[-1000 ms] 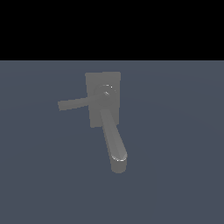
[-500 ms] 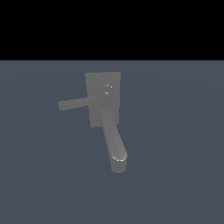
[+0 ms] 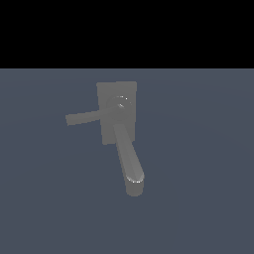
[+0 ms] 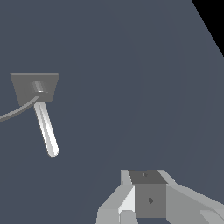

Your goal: Turn on the faucet by rotating a designated handle.

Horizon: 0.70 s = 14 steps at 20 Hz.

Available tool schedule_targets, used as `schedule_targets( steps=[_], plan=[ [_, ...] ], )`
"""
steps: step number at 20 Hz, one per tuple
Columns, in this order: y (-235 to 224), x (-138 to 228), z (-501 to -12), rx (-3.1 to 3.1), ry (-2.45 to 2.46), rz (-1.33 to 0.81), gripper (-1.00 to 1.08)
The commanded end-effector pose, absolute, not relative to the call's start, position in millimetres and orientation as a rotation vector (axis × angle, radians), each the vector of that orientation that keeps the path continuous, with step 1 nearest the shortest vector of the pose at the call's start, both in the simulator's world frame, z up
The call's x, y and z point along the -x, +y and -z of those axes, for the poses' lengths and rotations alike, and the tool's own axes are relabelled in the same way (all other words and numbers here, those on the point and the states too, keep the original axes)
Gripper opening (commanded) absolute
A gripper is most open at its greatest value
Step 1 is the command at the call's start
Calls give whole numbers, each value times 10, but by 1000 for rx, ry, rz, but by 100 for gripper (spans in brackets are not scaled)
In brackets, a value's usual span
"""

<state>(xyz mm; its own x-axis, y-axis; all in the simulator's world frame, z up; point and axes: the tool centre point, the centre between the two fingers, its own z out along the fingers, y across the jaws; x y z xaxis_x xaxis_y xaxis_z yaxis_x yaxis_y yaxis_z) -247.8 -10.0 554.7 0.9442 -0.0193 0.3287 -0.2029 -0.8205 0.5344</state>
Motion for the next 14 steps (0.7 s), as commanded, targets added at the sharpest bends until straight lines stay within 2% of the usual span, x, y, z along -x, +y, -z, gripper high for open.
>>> schedule_targets(
  steps=[1,14],
  plan=[
    [-39,2478,-5710,-2390,-171,-489,-100],
    [634,2504,-6442,-1779,-159,-801,-100]
  ],
)
